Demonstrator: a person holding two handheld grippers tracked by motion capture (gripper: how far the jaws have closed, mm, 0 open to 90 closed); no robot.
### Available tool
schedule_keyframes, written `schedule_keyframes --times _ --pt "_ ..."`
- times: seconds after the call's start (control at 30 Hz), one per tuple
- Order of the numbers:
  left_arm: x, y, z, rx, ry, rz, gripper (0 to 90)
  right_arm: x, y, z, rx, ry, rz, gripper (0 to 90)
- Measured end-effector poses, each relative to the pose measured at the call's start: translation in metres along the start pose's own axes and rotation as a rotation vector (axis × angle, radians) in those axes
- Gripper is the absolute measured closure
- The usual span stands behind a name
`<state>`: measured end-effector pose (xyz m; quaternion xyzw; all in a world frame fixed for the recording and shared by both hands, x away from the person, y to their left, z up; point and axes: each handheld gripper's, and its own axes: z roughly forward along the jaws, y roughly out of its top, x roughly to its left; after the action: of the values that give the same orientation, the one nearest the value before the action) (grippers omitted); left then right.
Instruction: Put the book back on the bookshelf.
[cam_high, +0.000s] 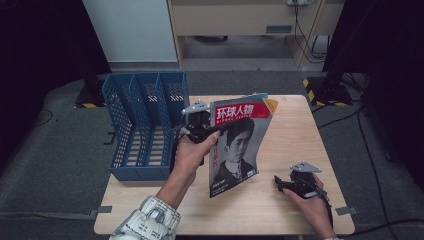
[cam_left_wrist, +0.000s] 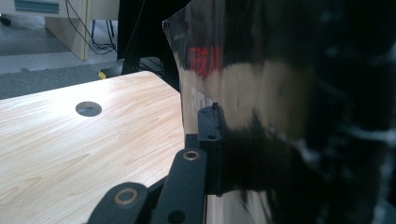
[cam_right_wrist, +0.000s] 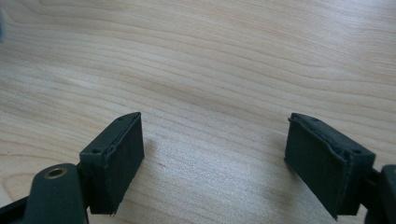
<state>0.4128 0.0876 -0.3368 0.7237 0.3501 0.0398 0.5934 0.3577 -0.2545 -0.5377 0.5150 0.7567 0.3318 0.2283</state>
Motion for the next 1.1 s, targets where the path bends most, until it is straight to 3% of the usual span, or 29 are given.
schedule_keyframes --times 0.5,1.1 --pt "0.017 0.01 -0.025 -0.069 0.018 -0.053 86.7 0.0 0.0 0.0 0.0 0.001 0.0 19.8" --pt "0.021 0.016 -0.042 -0.098 0.03 -0.056 86.6 0.0 0.0 0.0 0.0 0.002 0.001 19.8"
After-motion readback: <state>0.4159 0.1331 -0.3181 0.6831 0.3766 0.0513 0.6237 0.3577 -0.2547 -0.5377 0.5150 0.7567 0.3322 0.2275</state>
